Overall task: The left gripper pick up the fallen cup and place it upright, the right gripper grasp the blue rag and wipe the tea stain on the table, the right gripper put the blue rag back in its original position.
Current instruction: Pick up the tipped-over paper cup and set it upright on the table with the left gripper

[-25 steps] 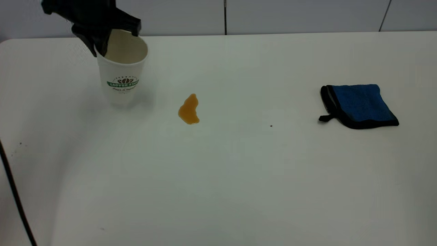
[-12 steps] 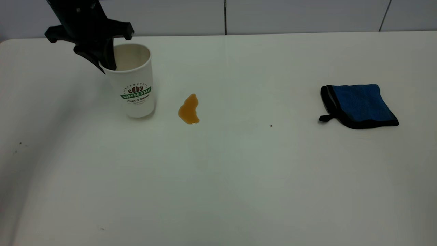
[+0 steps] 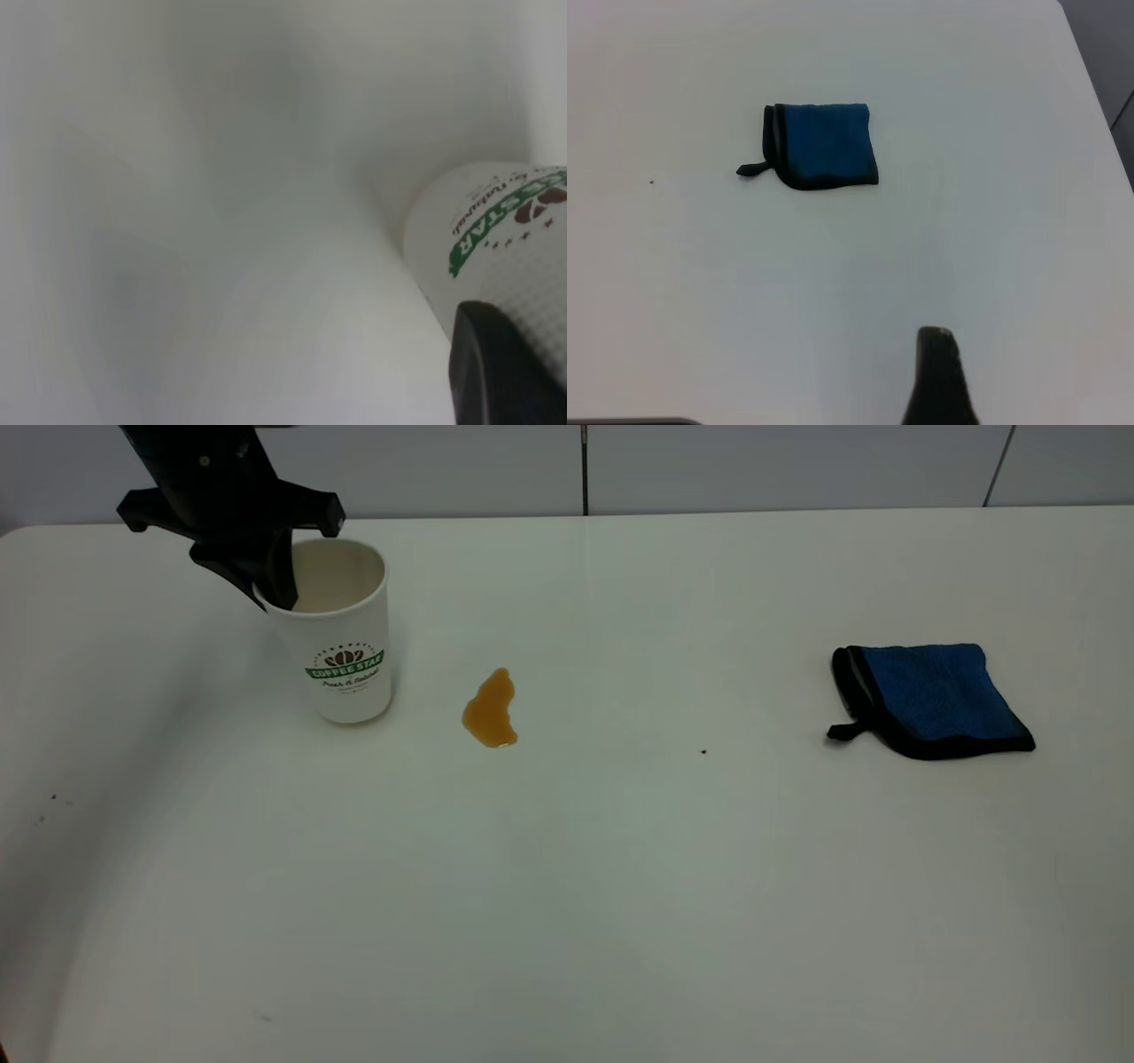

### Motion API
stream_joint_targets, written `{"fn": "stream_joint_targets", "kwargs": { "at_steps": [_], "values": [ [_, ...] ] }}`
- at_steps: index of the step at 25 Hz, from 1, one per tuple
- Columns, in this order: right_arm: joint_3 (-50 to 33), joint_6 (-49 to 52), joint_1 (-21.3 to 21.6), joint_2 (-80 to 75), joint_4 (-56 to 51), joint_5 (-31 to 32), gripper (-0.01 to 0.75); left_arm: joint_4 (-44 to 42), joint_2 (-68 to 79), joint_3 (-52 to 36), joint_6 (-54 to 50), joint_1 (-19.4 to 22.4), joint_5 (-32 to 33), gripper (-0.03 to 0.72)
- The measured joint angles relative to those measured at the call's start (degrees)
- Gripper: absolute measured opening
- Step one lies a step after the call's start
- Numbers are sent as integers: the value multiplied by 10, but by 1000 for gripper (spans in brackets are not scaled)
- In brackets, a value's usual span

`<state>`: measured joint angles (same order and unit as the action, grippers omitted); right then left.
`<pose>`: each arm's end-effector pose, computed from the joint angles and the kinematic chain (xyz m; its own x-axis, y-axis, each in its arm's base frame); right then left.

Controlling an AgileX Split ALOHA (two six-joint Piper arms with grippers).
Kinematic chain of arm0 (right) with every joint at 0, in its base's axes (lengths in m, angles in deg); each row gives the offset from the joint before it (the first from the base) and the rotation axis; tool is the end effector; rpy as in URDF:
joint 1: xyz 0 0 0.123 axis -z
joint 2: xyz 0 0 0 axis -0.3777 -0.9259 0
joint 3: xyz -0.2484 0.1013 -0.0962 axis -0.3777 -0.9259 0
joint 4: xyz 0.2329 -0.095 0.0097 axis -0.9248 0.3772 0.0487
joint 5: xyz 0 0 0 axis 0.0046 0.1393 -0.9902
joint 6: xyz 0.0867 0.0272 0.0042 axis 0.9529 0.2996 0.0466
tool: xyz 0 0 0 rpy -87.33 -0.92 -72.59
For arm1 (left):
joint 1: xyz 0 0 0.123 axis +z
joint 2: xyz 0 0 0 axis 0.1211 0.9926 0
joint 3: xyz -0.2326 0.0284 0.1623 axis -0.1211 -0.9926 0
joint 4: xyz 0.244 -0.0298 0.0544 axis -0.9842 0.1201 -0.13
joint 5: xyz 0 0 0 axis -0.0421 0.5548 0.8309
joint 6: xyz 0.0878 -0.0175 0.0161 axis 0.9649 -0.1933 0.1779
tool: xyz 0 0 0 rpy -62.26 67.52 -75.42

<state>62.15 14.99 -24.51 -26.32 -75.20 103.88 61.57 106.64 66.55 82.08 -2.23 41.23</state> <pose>-0.0067 -0.0106 0.2647 -0.5053 0.0365 -0.8622 0.0868 0.9962 -0.0087 0.4719 -0.0807 0.0997 -0.9174 0.1590 -0.3649 0.1864 0.9816 -0.0407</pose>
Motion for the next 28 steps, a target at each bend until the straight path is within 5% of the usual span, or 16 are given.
{"fn": "stream_joint_targets", "kwargs": {
  "at_steps": [8, 18, 28],
  "values": [
    [0, 0, 0, 0, 0, 0, 587, -7, 7, 0, 0, 0, -5, 115],
    [0, 0, 0, 0, 0, 0, 587, -7, 10, 0, -1, 0, 6, 493],
    [0, 0, 0, 0, 0, 0, 587, -7, -57, 0, -1, -1, 22, 520]
  ]
}}
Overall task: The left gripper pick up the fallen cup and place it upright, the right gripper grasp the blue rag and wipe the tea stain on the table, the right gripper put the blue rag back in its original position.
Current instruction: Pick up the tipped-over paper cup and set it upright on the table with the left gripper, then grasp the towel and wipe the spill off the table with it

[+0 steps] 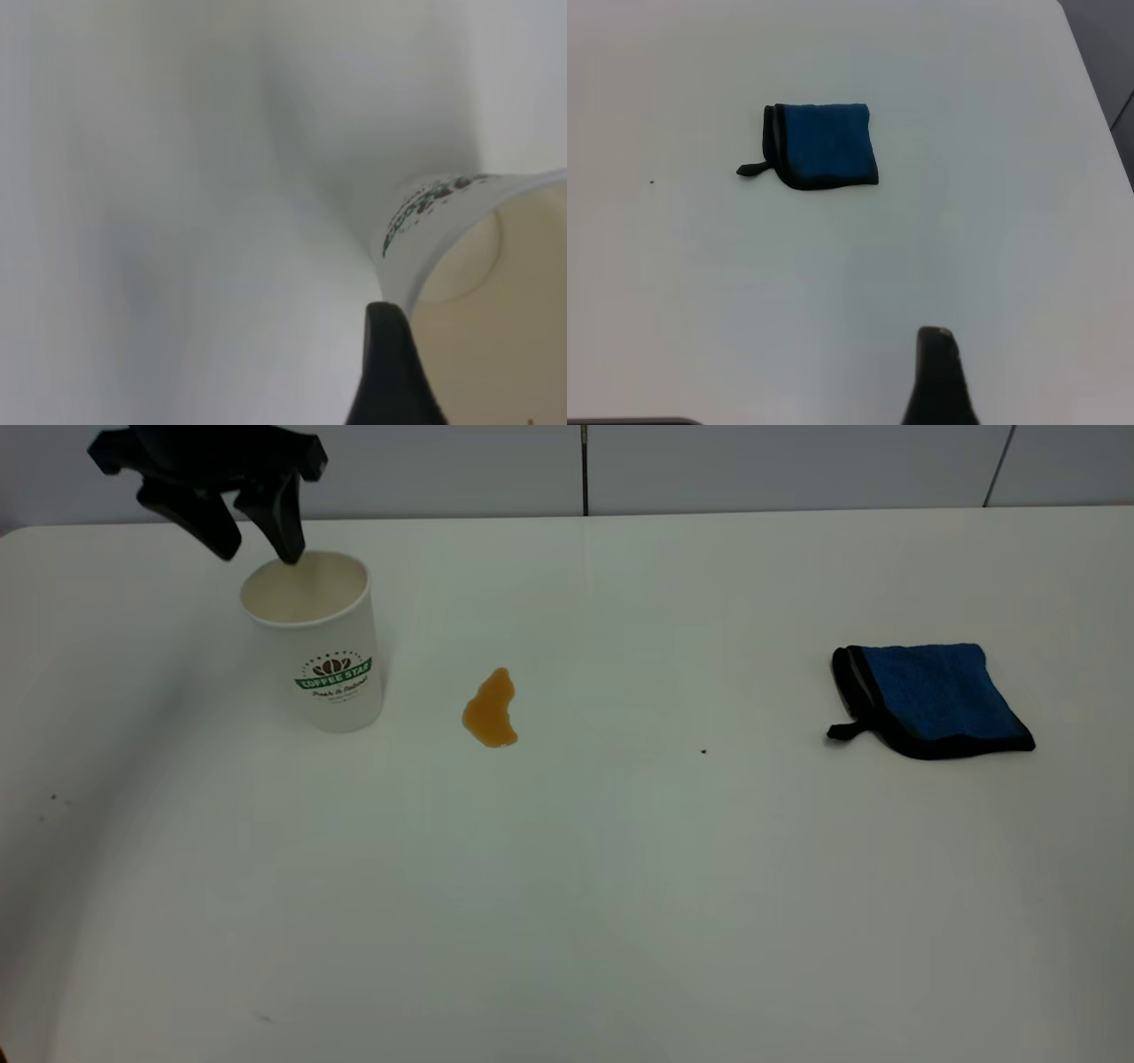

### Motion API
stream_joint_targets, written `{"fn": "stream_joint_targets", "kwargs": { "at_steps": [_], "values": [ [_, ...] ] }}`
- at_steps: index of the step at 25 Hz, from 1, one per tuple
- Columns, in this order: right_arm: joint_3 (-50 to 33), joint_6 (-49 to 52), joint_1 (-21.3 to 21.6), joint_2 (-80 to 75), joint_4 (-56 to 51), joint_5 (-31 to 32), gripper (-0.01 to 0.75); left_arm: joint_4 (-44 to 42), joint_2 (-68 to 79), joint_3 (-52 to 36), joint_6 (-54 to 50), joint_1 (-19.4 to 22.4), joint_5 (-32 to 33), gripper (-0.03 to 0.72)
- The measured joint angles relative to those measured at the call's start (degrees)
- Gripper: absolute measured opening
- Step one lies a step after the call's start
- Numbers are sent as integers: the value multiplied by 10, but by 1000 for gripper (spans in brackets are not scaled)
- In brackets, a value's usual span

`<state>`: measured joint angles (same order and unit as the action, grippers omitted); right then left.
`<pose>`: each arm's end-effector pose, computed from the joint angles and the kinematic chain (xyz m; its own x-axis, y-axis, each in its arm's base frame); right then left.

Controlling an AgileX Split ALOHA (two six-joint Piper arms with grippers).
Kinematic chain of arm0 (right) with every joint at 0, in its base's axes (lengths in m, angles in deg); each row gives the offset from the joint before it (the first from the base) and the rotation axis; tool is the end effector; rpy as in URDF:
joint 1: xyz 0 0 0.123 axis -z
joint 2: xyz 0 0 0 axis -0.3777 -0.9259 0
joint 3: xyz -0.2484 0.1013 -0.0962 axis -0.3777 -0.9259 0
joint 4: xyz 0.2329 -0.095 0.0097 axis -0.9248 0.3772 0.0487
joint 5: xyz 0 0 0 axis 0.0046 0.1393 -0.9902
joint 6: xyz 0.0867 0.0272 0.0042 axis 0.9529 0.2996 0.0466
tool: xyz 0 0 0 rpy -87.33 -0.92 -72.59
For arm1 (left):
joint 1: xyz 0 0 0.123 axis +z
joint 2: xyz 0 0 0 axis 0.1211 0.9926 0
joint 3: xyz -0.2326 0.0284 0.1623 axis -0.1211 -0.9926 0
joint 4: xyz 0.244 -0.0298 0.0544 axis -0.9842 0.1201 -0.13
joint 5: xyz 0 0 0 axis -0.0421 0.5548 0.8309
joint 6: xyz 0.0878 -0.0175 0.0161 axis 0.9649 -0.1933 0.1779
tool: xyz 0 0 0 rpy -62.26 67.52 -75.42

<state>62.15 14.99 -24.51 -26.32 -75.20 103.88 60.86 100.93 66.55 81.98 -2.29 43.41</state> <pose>-0.0067 -0.0106 0.2647 -0.5053 0.0365 -0.8622 0.0868 0.9962 -0.0087 0.4687 -0.0803 0.1459 -0.8916 0.1658 -0.4214 0.1965 0.9800 -0.0301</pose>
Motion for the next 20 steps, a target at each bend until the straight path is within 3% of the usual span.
{"fn": "stream_joint_targets", "kwargs": {
  "at_steps": [10, 20],
  "values": [
    [0, 0, 0, 0, 0, 0, 587, 12, -152, 0, 0, -19, 39, 522],
    [0, 0, 0, 0, 0, 0, 587, 0, -362, 0, -33, -56, 233, 522]
  ]
}}
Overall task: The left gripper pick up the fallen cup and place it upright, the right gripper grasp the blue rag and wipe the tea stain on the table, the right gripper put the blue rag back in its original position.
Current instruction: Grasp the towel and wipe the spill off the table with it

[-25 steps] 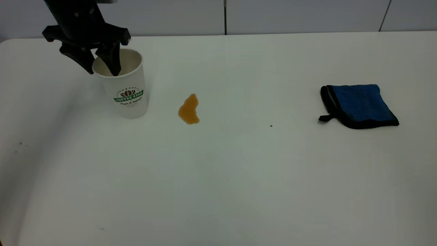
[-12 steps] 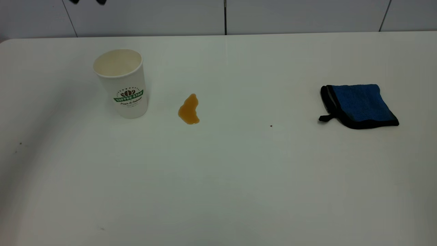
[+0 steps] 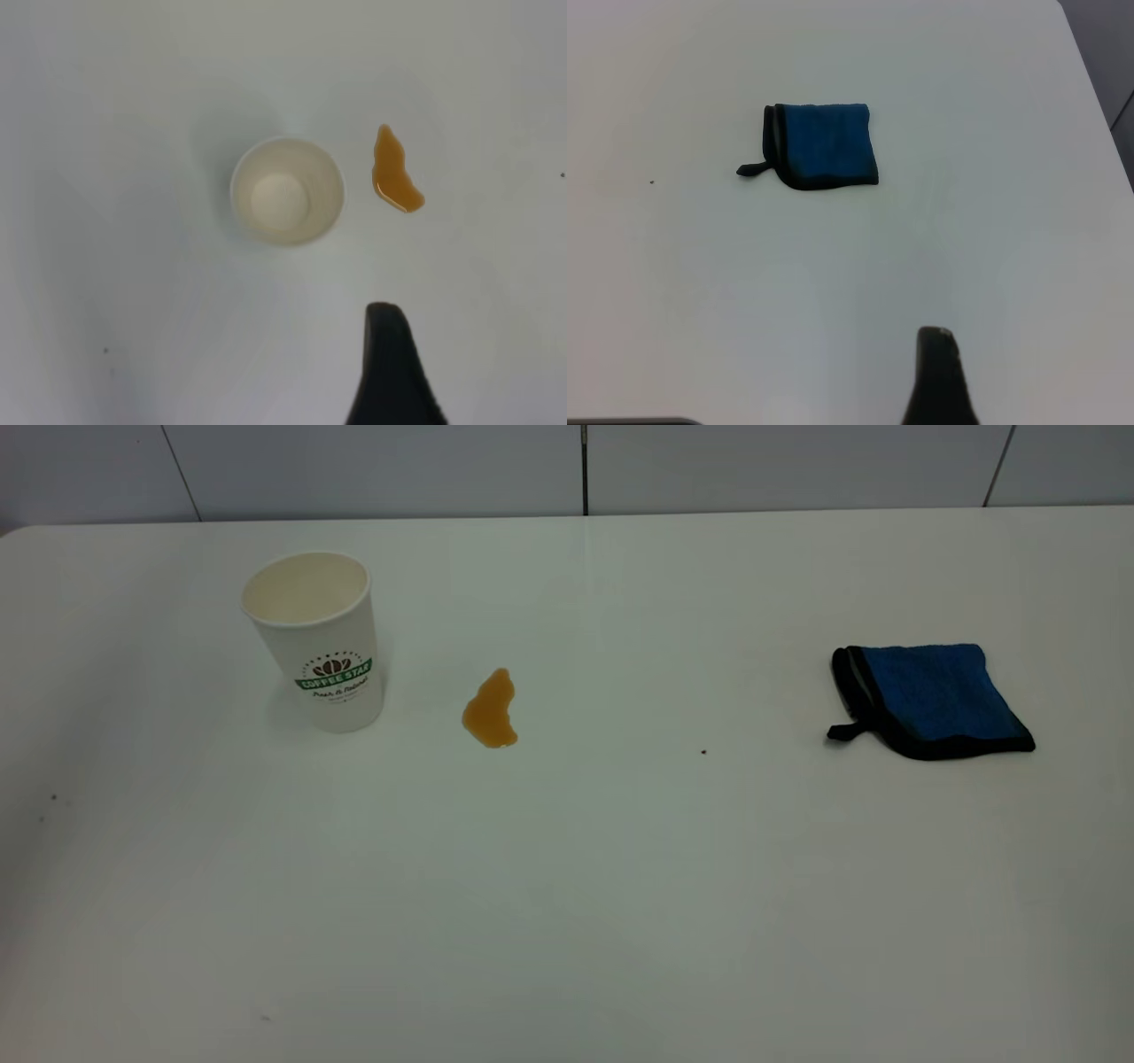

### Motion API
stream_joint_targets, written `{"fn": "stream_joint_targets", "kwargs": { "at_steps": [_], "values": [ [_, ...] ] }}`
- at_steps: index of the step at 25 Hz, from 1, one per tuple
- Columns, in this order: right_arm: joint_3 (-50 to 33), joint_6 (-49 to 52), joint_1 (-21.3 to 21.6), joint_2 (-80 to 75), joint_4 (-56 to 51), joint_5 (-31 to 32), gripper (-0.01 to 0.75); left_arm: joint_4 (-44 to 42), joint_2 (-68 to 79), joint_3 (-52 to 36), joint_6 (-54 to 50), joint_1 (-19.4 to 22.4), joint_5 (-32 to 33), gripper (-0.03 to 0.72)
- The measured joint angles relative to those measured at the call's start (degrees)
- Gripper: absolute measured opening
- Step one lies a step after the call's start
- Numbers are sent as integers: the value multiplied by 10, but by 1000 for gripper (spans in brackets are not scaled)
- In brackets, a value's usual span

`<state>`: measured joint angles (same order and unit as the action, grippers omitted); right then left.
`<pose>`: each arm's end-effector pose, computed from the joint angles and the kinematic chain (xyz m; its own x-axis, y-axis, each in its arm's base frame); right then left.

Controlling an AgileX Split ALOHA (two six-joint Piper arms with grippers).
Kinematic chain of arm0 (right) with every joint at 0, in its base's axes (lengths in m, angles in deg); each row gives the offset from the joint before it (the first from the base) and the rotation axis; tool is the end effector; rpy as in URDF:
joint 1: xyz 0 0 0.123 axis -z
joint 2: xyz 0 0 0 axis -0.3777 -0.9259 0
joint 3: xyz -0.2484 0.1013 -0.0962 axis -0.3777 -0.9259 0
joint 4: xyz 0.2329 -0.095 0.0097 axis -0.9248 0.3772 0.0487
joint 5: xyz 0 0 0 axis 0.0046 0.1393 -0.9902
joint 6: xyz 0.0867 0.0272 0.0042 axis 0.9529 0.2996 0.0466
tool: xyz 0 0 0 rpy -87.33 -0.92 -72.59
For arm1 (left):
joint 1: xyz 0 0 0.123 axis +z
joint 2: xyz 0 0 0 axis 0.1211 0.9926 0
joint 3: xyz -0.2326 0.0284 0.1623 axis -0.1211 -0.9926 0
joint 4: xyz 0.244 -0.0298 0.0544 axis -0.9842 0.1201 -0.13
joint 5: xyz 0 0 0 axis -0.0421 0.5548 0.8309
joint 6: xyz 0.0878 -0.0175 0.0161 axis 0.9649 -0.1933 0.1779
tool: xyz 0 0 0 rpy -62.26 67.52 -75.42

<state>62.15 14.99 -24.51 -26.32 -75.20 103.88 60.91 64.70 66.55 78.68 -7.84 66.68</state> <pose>-0.0067 -0.0106 0.2647 -0.5053 0.0365 -0.8622 0.0868 0.9962 -0.0087 0.3332 -0.0938 0.3947 -0.7683 0.1860 -0.6125 0.2786 0.9586 -0.0584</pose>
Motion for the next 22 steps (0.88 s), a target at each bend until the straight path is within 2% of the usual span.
{"fn": "stream_joint_targets", "kwargs": {
  "at_steps": [3, 7, 10, 13, 20, 22],
  "values": [
    [0, 0, 0, 0, 0, 0, 587, -24, -58, -1, -28, 0, 52, 522],
    [0, 0, 0, 0, 0, 0, 587, -40, -124, -7, -51, -3, 54, 504],
    [0, 0, 0, 0, 0, 0, 587, -40, -185, -55, -64, -3, 54, 479],
    [0, 0, 0, 0, 0, 0, 587, -40, -263, -152, -76, -3, 54, 469],
    [0, 0, 0, 0, 0, 0, 587, -45, -501, -450, -85, -3, 54, 468],
    [0, 0, 0, 0, 0, 0, 587, -53, -566, -508, -86, -4, 51, 471]
  ]
}}
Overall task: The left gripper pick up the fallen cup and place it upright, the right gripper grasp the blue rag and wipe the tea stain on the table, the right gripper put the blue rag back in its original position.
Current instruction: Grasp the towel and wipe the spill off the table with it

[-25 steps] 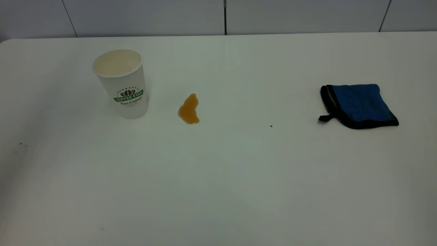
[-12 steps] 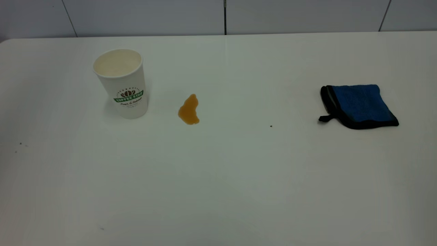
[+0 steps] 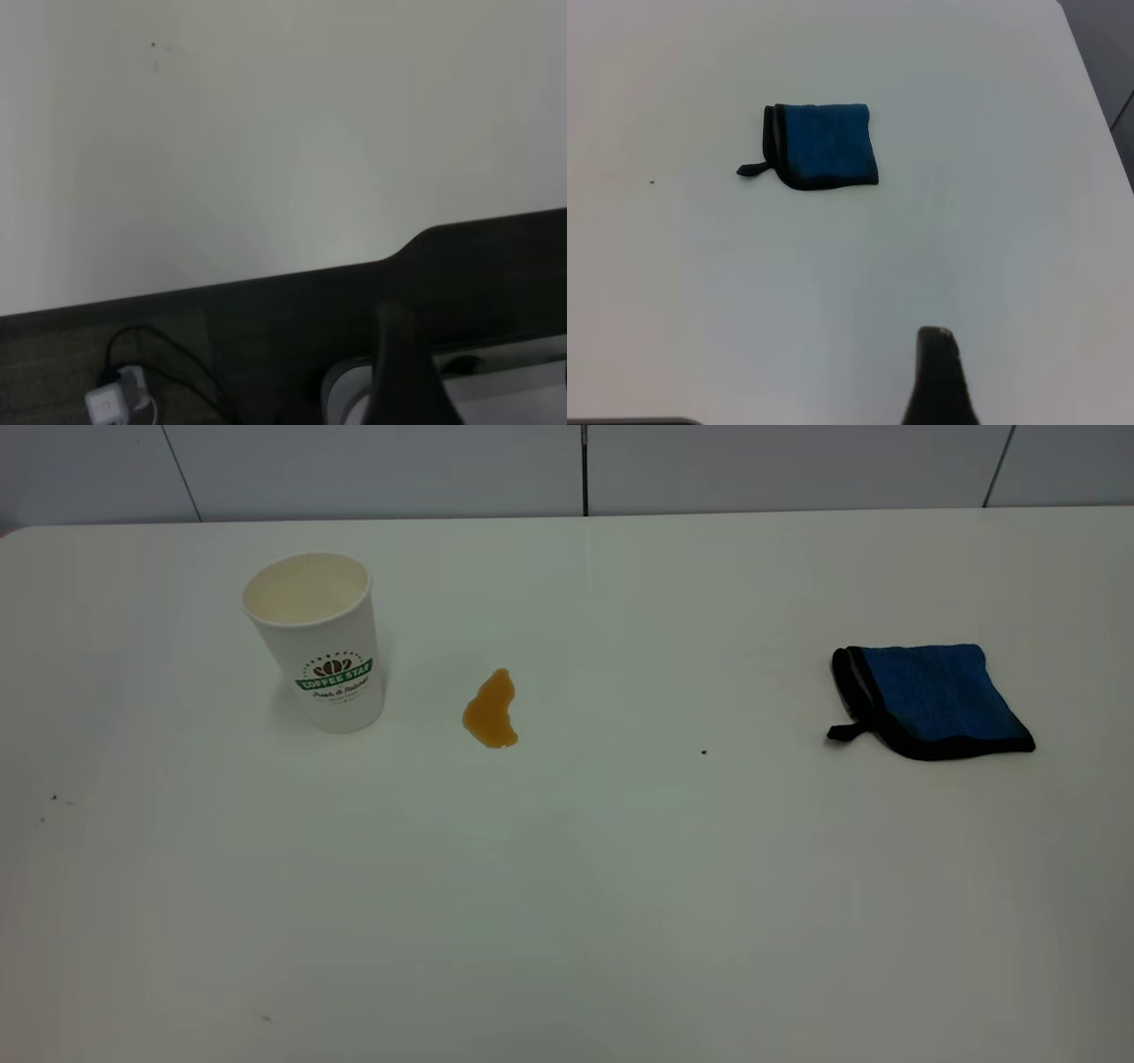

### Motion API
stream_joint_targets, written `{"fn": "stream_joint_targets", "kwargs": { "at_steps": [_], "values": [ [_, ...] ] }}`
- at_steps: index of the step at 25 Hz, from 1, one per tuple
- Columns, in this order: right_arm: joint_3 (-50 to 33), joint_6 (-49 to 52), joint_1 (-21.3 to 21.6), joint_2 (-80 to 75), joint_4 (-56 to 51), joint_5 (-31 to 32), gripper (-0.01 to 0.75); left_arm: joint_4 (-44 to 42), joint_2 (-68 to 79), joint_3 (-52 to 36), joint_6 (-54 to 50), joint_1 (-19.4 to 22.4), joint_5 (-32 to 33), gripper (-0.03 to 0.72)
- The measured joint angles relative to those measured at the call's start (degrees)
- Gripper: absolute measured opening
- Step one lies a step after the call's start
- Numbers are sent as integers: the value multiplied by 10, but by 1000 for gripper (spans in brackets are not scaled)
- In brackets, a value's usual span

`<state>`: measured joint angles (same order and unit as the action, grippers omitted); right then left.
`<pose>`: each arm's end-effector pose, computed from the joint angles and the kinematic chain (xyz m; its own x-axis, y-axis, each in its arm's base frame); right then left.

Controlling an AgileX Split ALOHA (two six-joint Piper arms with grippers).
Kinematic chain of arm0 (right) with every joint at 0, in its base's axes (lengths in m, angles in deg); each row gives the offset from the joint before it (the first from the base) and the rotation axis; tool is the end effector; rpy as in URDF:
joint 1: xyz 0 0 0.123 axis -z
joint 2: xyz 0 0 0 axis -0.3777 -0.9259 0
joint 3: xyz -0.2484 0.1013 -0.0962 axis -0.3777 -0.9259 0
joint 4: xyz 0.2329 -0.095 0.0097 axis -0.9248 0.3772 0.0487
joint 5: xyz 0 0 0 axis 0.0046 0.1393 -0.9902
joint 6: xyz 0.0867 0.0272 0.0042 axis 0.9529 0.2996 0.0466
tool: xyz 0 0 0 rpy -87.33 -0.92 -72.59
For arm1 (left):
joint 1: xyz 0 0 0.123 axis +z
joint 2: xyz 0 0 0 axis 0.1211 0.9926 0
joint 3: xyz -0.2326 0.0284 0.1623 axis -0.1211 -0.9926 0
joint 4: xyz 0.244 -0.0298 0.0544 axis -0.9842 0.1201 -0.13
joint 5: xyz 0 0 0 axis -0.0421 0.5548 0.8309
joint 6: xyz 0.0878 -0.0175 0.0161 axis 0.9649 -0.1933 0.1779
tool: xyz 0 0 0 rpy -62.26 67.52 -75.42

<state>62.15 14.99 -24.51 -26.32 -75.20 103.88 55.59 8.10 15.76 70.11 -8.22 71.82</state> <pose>-0.0067 -0.0106 0.2647 -0.5053 0.0365 -0.8622 0.0868 0.9962 -0.0087 0.0813 -0.0201 0.3321 -0.7807 0.0840 -0.6192 0.1538 0.9863 -0.0601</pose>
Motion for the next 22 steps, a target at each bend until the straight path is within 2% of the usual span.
{"fn": "stream_joint_targets", "kwargs": {
  "at_steps": [3, 8, 15, 22],
  "values": [
    [0, 0, 0, 0, 0, 0, 587, -11, -65, -53, 0, 0, 1, 505],
    [0, 0, 0, 0, 0, 0, 587, -32, -107, -82, 4, 0, 1, 562],
    [0, 0, 0, 0, 0, 0, 587, -46, -140, -168, 31, 0, -17, 565],
    [0, 0, 0, 0, 0, 0, 587, -37, -162, -176, 44, 2, -30, 565]
  ]
}}
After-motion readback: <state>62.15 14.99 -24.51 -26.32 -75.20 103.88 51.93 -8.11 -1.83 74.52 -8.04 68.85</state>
